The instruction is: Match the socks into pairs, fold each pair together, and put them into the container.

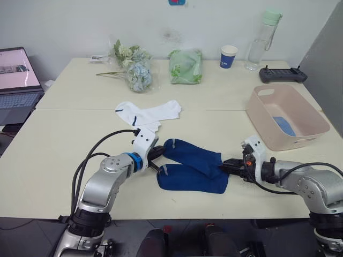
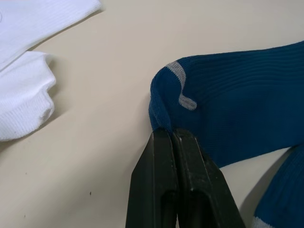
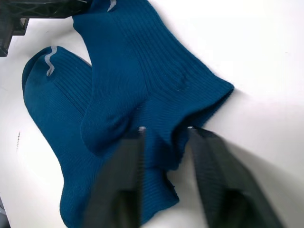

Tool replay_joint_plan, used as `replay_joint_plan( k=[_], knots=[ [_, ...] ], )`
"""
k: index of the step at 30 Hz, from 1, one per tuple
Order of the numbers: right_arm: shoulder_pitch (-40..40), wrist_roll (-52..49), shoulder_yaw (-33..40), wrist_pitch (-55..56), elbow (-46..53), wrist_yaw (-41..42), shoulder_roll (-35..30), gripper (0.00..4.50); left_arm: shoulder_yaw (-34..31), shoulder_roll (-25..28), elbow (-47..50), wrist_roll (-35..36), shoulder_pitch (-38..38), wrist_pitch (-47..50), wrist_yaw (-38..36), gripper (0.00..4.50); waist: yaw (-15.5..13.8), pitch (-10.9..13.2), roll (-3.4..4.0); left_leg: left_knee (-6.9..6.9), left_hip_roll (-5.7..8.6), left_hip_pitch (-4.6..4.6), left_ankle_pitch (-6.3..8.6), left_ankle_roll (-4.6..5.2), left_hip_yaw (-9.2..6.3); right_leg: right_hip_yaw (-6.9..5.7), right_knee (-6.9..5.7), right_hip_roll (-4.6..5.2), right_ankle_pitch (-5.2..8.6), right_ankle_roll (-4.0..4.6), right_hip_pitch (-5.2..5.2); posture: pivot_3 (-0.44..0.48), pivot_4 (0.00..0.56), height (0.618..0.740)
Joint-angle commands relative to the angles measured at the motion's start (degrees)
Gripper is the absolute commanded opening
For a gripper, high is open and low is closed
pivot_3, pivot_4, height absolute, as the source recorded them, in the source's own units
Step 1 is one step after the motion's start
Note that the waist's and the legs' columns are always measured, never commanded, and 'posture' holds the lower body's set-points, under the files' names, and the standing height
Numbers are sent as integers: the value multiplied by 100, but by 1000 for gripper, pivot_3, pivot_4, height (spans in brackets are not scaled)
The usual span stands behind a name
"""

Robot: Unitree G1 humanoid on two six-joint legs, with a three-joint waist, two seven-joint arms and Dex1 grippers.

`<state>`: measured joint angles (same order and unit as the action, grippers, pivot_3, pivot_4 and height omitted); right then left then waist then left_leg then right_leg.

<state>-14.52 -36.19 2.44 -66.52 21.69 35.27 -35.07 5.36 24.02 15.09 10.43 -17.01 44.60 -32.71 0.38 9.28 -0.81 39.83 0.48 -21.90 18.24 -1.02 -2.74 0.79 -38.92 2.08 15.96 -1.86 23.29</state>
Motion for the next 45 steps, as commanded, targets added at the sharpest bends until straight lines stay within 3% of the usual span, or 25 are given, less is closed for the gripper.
replay_joint_plan(
  k=[1, 2, 7, 16, 22, 25, 26, 33, 35, 37, 41, 45],
  knots=[
    [-85, -25, 31, 134, 93, -36, 32, 232, -9, 69, 101, 56, -81, -98, -29, 0, 0, 0, 0, 0, 0, 0, 0, 0, 0, 0, 0, 0, 0, 0, 0, 0, 150, 740],
    [-120, -23, 33, 143, 63, -49, 40, 53, -16, 71, 113, 64, -72, -94, -33, 0, 0, 0, 0, 0, 0, 0, 0, 0, 0, 1, 0, 0, 0, 0, 0, 0, 150, 740],
    [-423, 89, 52, 340, -285, -20, 4, 53, -93, 26, 196, 143, -6, -49, 0, 0, 3, 0, 0, 0, 0, 1, 0, 0, 1, 1, 0, -1, 0, 0, 0, 0, 150, 740],
    [-1467, 1061, -539, 1511, -2035, 446, -229, 53, -380, -748, -69, 291, 12, -423, 653, 0, -2, 0, 0, 1, 0, 0, -1, -1, 2, -1, 1, 1, 0, 0, 0, 0, 150, 740],
    [-1556, 1334, -694, 1866, -2357, 804, -316, 53, -368, -1055, -169, 199, 78, -793, 1062, 0, -6, 0, 0, 1, 0, -1, -1, -2, 3, 1, 2, 2, 0, 0, 0, 0, 150, 740],
    [-1511, 1485, -700, 2127, -2386, 864, -320, 730, -377, -1125, -246, 134, 188, -929, 1216, 0, -4, 0, 0, 0, 0, 0, -1, -1, 2, 1, 2, 2, 0, 0, 0, 0, 150, 740],
    [-1504, 1514, -675, 2202, -2389, 867, -301, 1043, -374, -1121, -267, 153, 233, -942, 1202, 195, -3, 0, 0, 0, 0, 0, -1, -2, 3, 2, 2, 2, 0, 0, 1, 0, 150, 740],
    [-1383, 1837, -594, 3334, -1916, 1191, -497, 3529, -641, -626, -403, 169, 226, -1327, 949, 2275, -7, 0, 0, 0, 0, 0, -1, -3, 2, 0, 2, 1, 0, 0, 2, 0, 150, 740],
    [-1213, 1803, -665, 3571, -1542, 1523, -637, 3536, -672, -190, -355, 302, 187, -1790, 312, 2904, -7, 0, 0, -1, -1, -1, -2, -3, 0, -2, 2, 1, 0, 0, 3, 0, 150, 740],
    [-1045, 1865, -816, 3788, -1256, 1772, -760, 3536, -570, 275, -360, 331, 166, -2264, -380, 2904, -7, 0, 0, -3, -2, 0, -2, -4, 1, -2, 4, 0, 0, 0, 2, 0, 150, 740],
    [-671, 2288, -1302, 4187, -935, 1888, -788, 3536, 104, 1230, -981, -363, -59, -4035, -1628, 2904, -12, 0, 1, -3, 0, 3, -5, -9, 1, -3, 7, 2, 0, 1, -2, 0, 150, 740],
    [-583, 2703, -1603, 4519, -1110, 1714, -601, 3536, 592, 1389, -1710, -801, -426, -5023, -2091, 2904, -19, 0, 2, -2, 4, 3, -5, -9, 5, -2, 10, 3, 0, 1, -3, 0, 150, 740]
  ],
)
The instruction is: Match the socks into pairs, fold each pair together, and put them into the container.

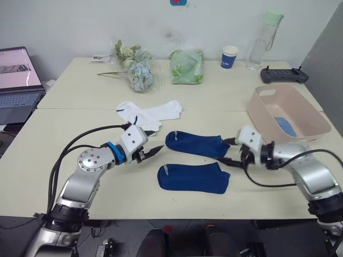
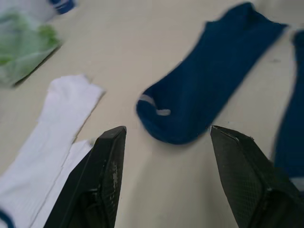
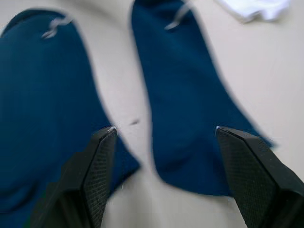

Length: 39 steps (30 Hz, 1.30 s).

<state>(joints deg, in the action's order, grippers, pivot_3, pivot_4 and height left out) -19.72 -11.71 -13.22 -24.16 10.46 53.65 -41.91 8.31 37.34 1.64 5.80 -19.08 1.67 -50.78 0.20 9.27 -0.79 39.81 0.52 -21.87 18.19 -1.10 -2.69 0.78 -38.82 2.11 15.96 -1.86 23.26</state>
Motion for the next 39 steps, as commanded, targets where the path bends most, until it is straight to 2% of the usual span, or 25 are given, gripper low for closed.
replay_joint_plan(
  k=[1, 7, 15, 18, 25, 32, 37, 39],
  knots=[
    [-61, 297, -63, 275, -50, -164, 149, 3536, 386, 30, -584, -494, -320, -951, -266, 2904, -1, 0, 0, 1, 0, 1, 2, 4, 0, -1, -1, 0, 0, 0, 0, 0, 150, 740],
    [-192, 733, -182, 455, -534, -350, 416, 3536, 834, -294, -2054, -1319, -1045, -1937, 52, 2904, 7, 0, -1, 2, 1, 0, 4, 7, 0, -6, -4, -11, 0, 0, 2, 0, 150, 740],
    [-333, 839, -66, 600, -891, -379, 542, 3536, 889, -515, -2816, -1558, -1352, -2438, 103, 2904, 8, -1, -1, 4, 2, 4, 4, 8, 1, -8, -9, -15, 0, -1, 0, 0, 150, 740],
    [-405, 553, 157, 263, -841, -401, 720, 3536, 874, -542, -2908, -1564, -1383, -2509, 93, 2307, 8, -1, -1, 5, 1, 5, 4, 8, 1, -6, -10, -15, 0, 0, 0, 0, 150, 740],
    [-489, 707, 122, 331, -927, -385, 719, 3536, 875, -629, -2982, -1597, -1421, -2582, 57, 37, 9, -1, -1, 5, 1, 4, 4, 8, 0, -7, -11, -15, 0, -1, 1, 0, 150, 740],
    [-398, 1291, -138, 1515, -1051, -190, 323, 3536, 808, -699, -2990, -1500, -1469, -2502, 24, 37, 11, -1, -1, 4, 1, 4, 4, 8, 3, -12, -12, -17, 0, -1, 3, 0, 150, 740],
    [-418, 1458, -85, 1750, -1167, -314, 370, 3536, 795, -717, -2989, -1442, -1501, -2461, 7, 37, 10, -1, -1, 5, 2, 4, 4, 8, 4, -12, -11, -17, 0, -1, 3, 0, 150, 740],
    [-435, 1417, -29, 1808, -1214, -329, 443, 3146, 800, -742, -3003, -1431, -1536, -2436, 10, 0, 10, -1, -1, 4, 2, 4, 4, 8, 3, -11, -12, -17, 0, -1, 3, 0, 150, 740]
  ],
)
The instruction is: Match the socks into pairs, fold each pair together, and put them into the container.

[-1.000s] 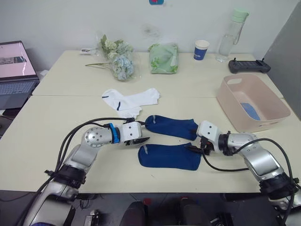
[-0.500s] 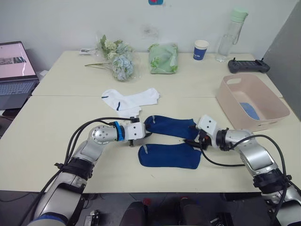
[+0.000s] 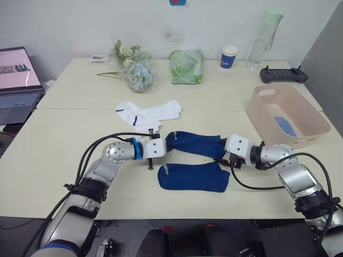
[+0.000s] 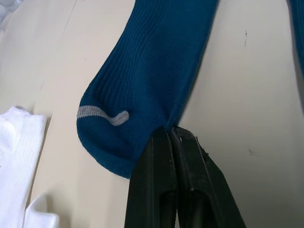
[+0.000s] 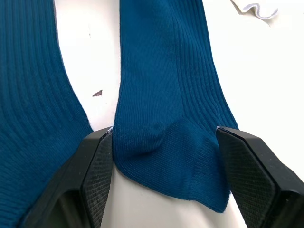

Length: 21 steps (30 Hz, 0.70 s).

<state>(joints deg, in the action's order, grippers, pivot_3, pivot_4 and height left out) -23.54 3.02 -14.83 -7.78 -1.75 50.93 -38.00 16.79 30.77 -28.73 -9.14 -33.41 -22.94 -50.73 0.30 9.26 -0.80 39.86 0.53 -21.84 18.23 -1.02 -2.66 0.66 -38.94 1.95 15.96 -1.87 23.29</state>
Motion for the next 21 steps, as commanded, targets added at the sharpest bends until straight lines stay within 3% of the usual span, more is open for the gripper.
replay_joint_plan(
  k=[1, 9, 21],
  knots=[
    [-54, -61, 150, 217, 7, -49, 65, 2947, -46, -93, 24, 66, -116, 29, 4, 0, 0, 0, 0, 0, 0, 0, 0, 0, 0, 0, 0, 0, 0, 0, 0, 0, 150, 740],
    [-69, -336, 404, 490, 11, 80, 51, 90, -114, -127, 73, 207, -124, 79, -101, 0, 0, 0, 0, 1, -1, -1, 0, -1, 0, 0, 0, 0, 0, 0, 0, 0, 150, 740],
    [-401, -787, 610, 16, 279, 616, -177, 37, -535, 112, 1202, 1187, -8, 1046, -742, 0, 6, 0, 0, 2, -5, -3, -1, -1, -4, 9, 0, 4, 0, 0, 1, 0, 150, 740]
  ],
)
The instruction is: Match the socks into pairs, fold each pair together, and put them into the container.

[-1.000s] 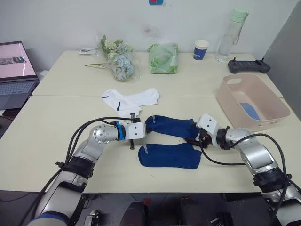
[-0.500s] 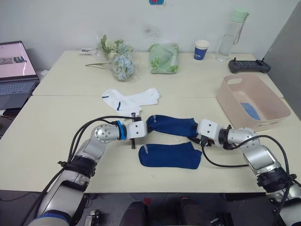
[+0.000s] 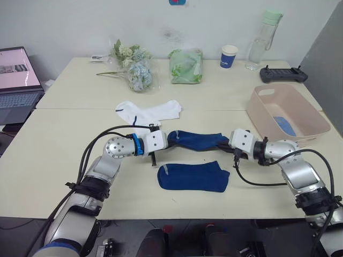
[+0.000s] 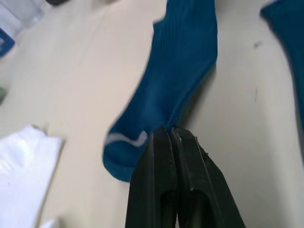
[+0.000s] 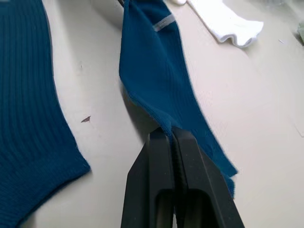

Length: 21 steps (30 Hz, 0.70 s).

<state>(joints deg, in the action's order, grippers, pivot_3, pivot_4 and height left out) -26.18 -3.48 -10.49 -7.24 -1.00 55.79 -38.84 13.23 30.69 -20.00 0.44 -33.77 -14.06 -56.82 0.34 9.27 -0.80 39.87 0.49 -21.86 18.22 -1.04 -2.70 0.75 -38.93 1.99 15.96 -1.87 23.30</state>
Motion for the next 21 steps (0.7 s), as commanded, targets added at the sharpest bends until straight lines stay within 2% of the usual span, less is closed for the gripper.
replay_joint_plan(
  k=[1, 10, 17, 21],
  knots=[
    [-163, -119, 165, -16, 152, 122, -76, 37, -198, 143, 339, 232, 21, 188, -130, 0, 3, 0, 0, 0, -1, 2, 0, 0, 0, 0, 0, 0, 0, 0, -1, 0, 150, 740],
    [131, -3, 173, 146, 391, 171, -243, 37, -217, 266, 872, 242, 331, 385, -92, 0, 2, 0, 0, -1, 0, -1, 0, 0, 0, 1, 1, 0, 0, 0, -1, 0, 150, 740],
    [1029, 176, 203, 17, 1288, -241, -325, 37, -179, 341, 1731, 107, 1164, 438, 168, 0, 2, 0, 0, -2, -4, 1, 1, 1, 0, 5, 1, 2, 0, 0, -1, 0, 150, 740],
    [1347, 10, 392, -355, 2028, -312, -400, 37, -384, 666, 2442, 206, 1570, 561, 103, 0, 4, 0, 0, -1, -4, 0, 1, 2, 1, 7, -1, 3, 0, 0, 0, 0, 150, 740]
  ],
)
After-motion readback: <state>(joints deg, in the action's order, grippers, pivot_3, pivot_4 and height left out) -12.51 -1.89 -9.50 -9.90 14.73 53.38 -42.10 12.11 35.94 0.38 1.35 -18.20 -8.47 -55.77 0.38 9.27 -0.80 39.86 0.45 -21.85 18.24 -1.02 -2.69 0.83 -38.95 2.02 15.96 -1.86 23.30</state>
